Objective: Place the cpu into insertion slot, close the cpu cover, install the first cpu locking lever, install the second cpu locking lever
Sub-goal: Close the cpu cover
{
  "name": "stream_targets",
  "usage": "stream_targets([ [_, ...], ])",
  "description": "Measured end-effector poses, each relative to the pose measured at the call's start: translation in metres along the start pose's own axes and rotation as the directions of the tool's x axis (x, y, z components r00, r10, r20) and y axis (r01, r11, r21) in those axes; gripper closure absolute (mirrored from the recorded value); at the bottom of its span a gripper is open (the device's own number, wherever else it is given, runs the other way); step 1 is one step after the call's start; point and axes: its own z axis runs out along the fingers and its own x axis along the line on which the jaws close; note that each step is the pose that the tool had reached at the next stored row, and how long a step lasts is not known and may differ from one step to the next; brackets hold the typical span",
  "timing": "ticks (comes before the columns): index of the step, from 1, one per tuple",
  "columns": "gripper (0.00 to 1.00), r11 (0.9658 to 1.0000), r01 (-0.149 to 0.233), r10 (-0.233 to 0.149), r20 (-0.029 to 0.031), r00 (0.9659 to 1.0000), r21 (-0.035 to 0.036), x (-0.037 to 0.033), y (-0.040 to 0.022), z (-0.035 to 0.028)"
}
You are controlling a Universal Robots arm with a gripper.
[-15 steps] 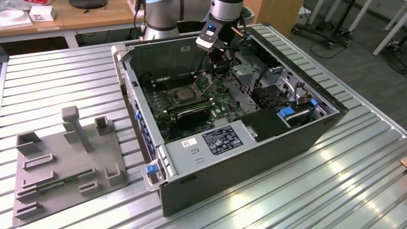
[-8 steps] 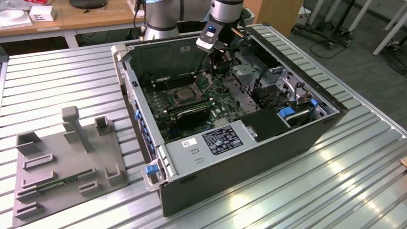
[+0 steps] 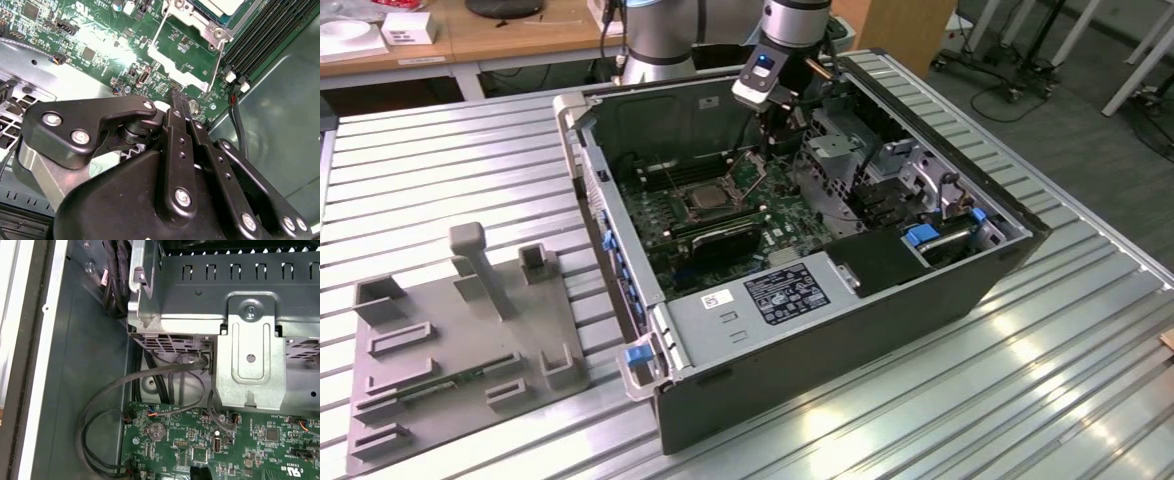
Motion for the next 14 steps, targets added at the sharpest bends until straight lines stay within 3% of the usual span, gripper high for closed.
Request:
stream_targets([
  [9, 0.89, 1.0, 0.0, 0.0, -0.0018, 1.0, 0.0, -0.0003, 0.0002, 0.0085],
  [11, 0.89, 1.0, 0.0, 0.0, -0.0123, 0.9999, -0.0008, -0.0003, 0.0002, 0.0095],
  [14, 0.89, 1.0, -0.001, 0.001, -0.016, 0.9999, -0.001, -0.0003, 0.0001, 0.0097],
])
